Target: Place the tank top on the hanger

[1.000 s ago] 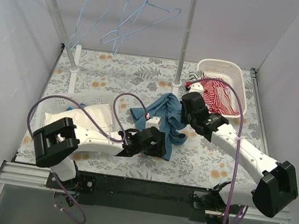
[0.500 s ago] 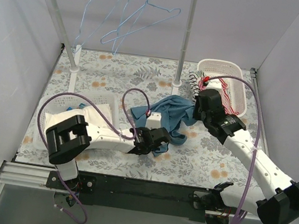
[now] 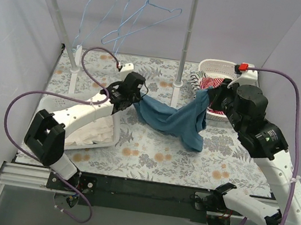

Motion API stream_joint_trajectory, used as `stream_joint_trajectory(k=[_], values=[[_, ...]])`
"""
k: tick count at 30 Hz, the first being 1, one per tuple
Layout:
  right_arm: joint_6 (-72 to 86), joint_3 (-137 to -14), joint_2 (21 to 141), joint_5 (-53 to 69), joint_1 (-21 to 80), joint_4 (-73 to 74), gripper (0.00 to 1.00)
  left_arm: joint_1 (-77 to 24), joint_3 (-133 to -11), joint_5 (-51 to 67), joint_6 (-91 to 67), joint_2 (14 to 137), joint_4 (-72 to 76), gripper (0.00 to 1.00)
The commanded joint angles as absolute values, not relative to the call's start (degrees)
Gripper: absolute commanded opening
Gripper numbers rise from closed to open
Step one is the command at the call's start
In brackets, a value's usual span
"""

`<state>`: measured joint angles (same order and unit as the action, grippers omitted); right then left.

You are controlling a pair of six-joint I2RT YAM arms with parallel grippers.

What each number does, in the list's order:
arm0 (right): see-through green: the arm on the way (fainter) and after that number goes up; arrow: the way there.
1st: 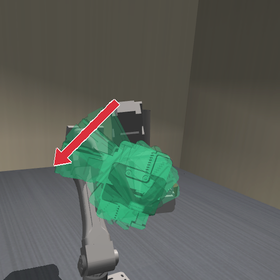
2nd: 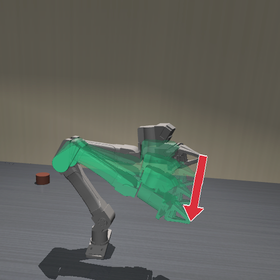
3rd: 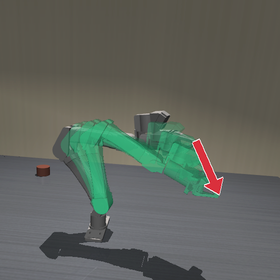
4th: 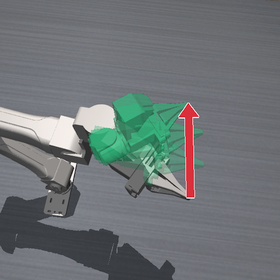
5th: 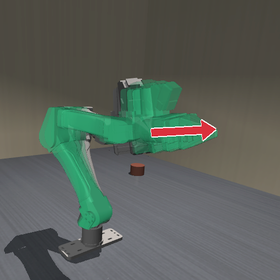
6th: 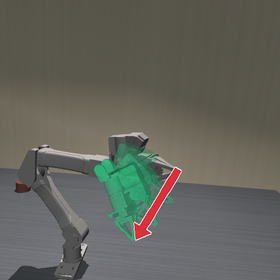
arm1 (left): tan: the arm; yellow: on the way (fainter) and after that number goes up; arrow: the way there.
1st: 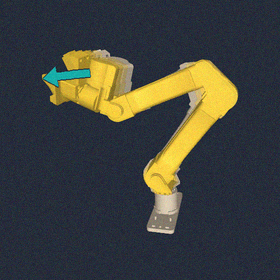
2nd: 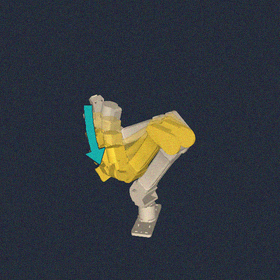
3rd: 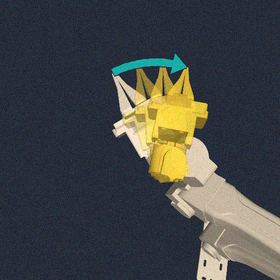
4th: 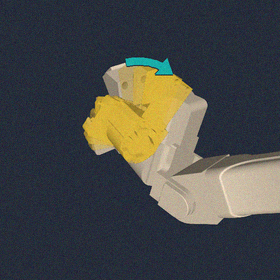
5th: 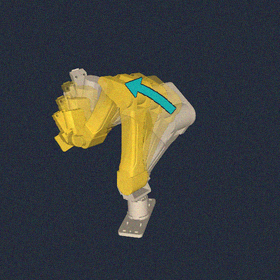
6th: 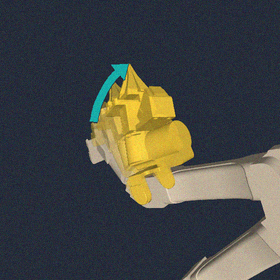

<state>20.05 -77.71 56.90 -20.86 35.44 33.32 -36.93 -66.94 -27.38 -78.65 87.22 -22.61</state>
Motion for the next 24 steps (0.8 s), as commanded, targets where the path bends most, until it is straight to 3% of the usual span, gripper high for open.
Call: stream_joint_trajectory(k=[1,2,4,6,9,15,24], values=[[17.7,-79.3,61.2,-20.5,35.6,33.3,0.01,-37.2,-73.3,-17.0,-72.1,92.5,-22.4,0.07],[17.1,-78.7,63.6,-20.6,35.3,33.4,0.01,-37.3,-73.1,-15.3,-72.0,92.7,-21.7,0.22],[17.0,-77.3,66.3,-16.3,31.4,33.5,0.01,-37.8,-71.8,-11.7,-71.3,91.5,-20.7,0.40],[17.3,-74.6,69.5,-11.8,25.6,32.4,0.01,-39.9,-69.1,-10.6,-70.9,89.4,-19.9,0.53],[17.5,-72.3,72.8,-6.9,22.2,30.0,0.01,-46.5,-66.0,-11.6,-71.0,84.7,-19.2,0.62],[18.1,-69.3,74.7,-1.0,17.5,26.5,0.01,-62.1,-65.9,-15.8,-78.4,89.1,-17.1,0.60],[20.3,-65.5,72.7,5.4,12.0,25.2,0.01,-69.9,-82.3,-25.5,-83.8,111.7,-14.0,0.56]])
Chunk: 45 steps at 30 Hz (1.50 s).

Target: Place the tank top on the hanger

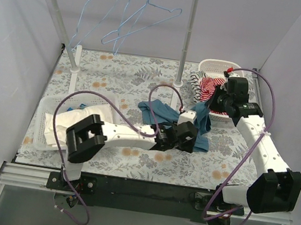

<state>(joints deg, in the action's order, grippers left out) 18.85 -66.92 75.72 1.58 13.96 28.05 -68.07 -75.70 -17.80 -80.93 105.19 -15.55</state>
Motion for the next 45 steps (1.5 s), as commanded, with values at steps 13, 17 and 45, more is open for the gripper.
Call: stream_joint_trajectory(k=[13,17,45], values=[[22.9,-59.7,67.2,3.3,11.2,23.3,0.01,-70.7,-92.4,-35.1,-79.5,124.9,-8.8,0.59],[23.1,-59.3,67.2,3.3,11.2,23.0,0.01,-70.4,-89.4,-38.5,-80.0,125.0,-9.4,0.35],[25.4,-46.9,65.1,-3.6,25.4,17.9,0.01,-49.2,-47.5,5.4,-72.9,75.3,-10.9,0.31]])
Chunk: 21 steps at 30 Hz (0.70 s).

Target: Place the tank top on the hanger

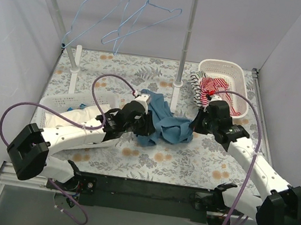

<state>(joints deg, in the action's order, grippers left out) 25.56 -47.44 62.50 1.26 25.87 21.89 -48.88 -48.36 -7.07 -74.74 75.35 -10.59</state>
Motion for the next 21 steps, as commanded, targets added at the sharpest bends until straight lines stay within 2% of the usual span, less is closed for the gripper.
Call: stream_joint_trajectory(k=[1,5,7,10,11,16,17,19,21], values=[[25.1,-47.5,67.0,-3.7,25.3,17.8,0.01,-49.2,-46.9,5.6,-73.9,75.3,-11.0,0.35],[24.6,-50.4,70.7,-4.2,25.2,16.9,0.01,-49.3,-46.1,5.0,-75.8,73.8,-13.2,0.42],[24.3,-51.3,72.7,-4.7,24.7,16.4,0.01,-50.4,-45.8,4.2,-76.5,72.8,-14.3,0.42],[23.8,-53.0,74.3,-5.2,24.2,16.4,0.01,-55.3,-45.4,-0.1,-78.7,72.1,-16.5,0.39],[23.6,-53.1,74.5,-5.3,24.0,16.4,0.01,-56.8,-45.4,-4.5,-80.5,72.9,-17.0,0.38],[23.5,-53.4,74.2,-5.1,23.8,16.3,0.01,-65.5,-44.6,-11.3,-87.6,78.8,-15.9,0.35],[23.6,-53.2,74.0,-4.9,23.8,16.3,0.01,-66.3,-45.1,-12.6,-88.4,80.1,-15.6,0.41],[23.6,-52.7,73.0,-4.3,23.8,16.3,0.01,-67.7,-47.0,-16.9,-90.2,84.4,-15.2,0.43],[23.7,-52.4,72.3,-3.8,23.7,16.1,0.01,-67.8,-48.5,-20.4,-91.0,88.7,-14.7,0.52]])
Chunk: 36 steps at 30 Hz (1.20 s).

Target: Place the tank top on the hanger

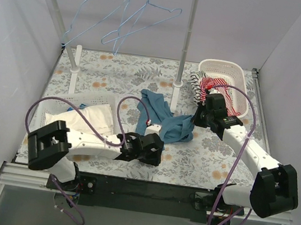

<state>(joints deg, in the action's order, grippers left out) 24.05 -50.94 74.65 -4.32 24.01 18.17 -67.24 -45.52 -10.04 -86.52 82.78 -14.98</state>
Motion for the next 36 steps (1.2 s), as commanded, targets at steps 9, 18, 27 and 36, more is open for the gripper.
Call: stream_joint_trajectory(k=[9,18,27,36], values=[[24.4,-49.5,66.8,-2.1,24.1,16.1,0.01,-67.7,-55.1,-33.4,-92.8,95.8,-15.3,0.51],[23.9,-53.0,63.2,-4.1,24.1,18.5,0.01,-67.7,-56.4,-31.3,-86.0,87.0,-19.9,0.00],[24.5,-74.4,62.0,-1.9,24.1,23.1,0.01,-64.1,-81.5,-26.7,-70.4,68.0,-32.9,0.00],[24.4,-107.4,69.6,-1.1,24.1,26.8,0.01,-63.7,-114.4,-29.5,-58.3,76.1,-35.2,0.00]])
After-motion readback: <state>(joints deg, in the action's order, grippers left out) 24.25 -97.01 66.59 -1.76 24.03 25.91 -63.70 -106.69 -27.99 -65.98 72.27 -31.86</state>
